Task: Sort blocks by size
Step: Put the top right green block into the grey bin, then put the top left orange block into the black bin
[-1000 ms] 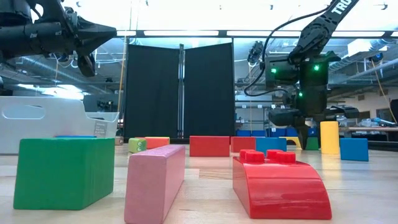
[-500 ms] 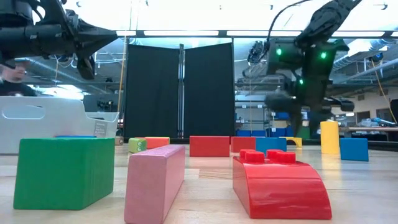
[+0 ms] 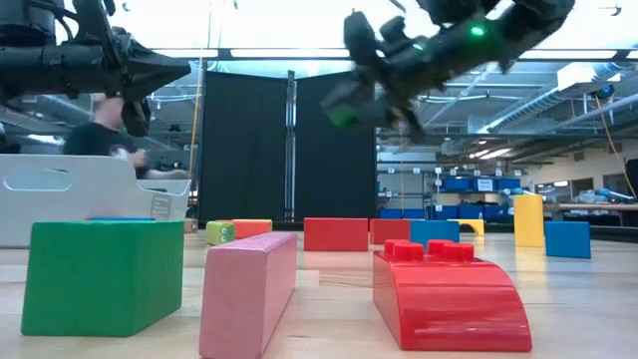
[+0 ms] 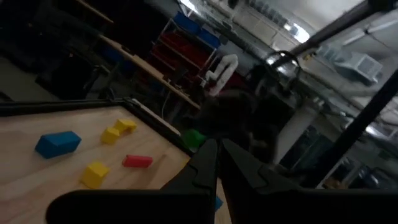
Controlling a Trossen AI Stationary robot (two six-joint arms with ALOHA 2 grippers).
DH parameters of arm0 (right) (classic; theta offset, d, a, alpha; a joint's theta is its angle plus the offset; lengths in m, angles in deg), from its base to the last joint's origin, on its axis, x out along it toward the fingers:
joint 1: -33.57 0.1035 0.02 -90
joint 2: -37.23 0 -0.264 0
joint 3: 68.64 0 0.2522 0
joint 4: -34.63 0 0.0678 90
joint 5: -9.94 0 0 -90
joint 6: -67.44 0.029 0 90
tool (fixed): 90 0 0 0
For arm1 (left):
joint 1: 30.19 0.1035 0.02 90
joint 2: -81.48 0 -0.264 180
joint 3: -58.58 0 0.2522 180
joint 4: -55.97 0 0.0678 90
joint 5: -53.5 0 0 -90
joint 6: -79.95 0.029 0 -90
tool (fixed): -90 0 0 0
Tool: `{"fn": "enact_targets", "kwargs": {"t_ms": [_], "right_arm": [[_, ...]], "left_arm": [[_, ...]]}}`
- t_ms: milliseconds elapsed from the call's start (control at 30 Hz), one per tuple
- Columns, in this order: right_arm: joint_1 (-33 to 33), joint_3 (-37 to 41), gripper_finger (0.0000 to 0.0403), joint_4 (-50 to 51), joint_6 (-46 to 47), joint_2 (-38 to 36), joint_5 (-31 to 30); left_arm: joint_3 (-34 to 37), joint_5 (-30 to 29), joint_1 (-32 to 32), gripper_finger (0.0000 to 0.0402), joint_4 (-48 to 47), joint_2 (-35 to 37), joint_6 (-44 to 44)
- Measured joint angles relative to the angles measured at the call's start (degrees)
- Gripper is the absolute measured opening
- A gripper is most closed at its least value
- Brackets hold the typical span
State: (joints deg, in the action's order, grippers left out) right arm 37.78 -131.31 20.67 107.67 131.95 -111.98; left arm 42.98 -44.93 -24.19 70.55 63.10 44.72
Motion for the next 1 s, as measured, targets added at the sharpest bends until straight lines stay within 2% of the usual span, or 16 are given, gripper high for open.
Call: {"fn": "enact_targets", "kwargs": {"t_ms": [100, 300, 600, 767, 1000], "right_arm": [[1.06, -8.18, 0.0153, -0.07, -4.38, 7.08, 0.97], [1.88, -26.96, 0.0153, -0.14, -11.83, 21.16, 7.87], [0.94, -50.18, 0.0153, 7.05, -15.01, 38.32, 16.7], [0.22, -58.06, 0.0173, 9.79, -16.25, 45.02, 20.04], [-1.09, -59.93, 0.0255, 11.74, -18.77, 46.2, 21.18]], "left_arm": [[0.0, 0.19, 0.0, 0.0028, 3.51, 0.0, -1.32], [-0.02, 3.88, 0.0, 0.0028, 12.63, 0.07, -2.4], [-0.04, 9.91, 0.0, 0.0028, 19.04, 0.07, -2.83], [-0.04, 10.23, 0.0, 0.0028, 19.12, 0.07, -2.77], [-0.04, 11.87, 0.0, 0.0028, 19.02, 0.07, -2.7]]}}
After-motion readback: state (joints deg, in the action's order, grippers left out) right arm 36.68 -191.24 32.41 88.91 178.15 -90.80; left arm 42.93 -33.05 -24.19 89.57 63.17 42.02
